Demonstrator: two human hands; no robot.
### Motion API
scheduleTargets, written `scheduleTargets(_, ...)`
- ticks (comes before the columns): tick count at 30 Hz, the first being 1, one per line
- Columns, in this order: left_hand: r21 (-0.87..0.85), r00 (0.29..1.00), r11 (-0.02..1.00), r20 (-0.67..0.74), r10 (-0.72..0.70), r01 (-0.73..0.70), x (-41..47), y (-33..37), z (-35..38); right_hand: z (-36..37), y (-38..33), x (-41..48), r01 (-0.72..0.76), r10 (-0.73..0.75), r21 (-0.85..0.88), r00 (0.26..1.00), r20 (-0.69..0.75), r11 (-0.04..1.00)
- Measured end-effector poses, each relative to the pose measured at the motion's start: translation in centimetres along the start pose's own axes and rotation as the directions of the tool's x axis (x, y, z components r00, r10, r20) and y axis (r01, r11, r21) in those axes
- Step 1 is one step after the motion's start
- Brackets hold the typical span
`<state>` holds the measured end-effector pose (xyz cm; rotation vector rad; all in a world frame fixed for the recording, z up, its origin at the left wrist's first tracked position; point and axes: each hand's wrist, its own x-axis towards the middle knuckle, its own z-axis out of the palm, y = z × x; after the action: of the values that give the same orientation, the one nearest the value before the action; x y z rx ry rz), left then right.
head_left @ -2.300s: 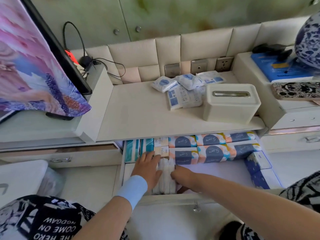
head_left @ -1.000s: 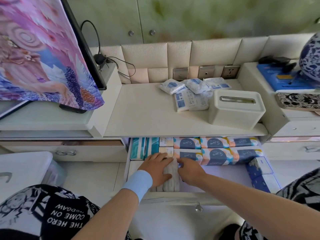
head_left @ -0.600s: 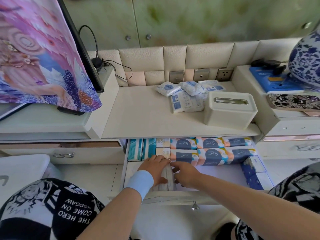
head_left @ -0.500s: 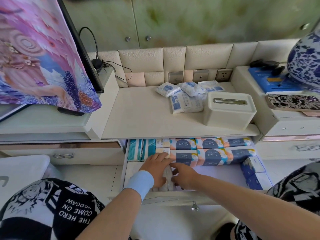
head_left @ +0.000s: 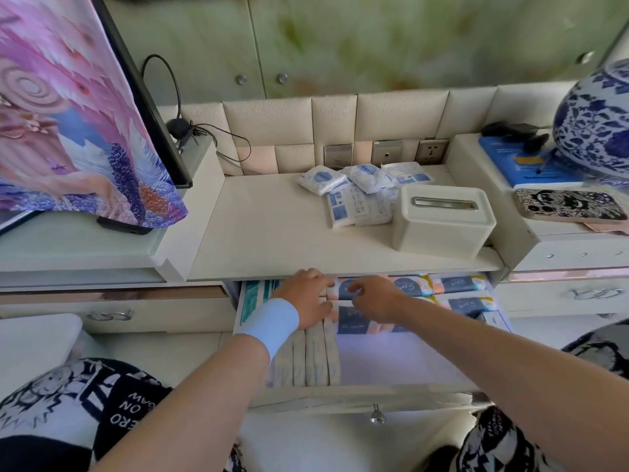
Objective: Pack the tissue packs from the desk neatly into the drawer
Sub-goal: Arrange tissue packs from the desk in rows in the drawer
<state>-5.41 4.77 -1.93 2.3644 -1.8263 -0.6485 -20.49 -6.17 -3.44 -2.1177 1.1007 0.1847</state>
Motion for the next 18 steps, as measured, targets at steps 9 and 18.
scheduleTargets(9,0.141,0.999,0.989,-0.022,-0.032,0.035,9.0,0.7,-8.2,-8.6,-3.3,6.9,0.053,-0.122,-0.267,0.961,-0.249,0.962)
scheduleTargets(18,-0.063,0.991,0.990,-0.030,-0.129,0.127,16.3,-1.1,-7.2,-8.2,-5.2,13.7,-0.173,0.102,-0.339,0.971,-0.217,0.925)
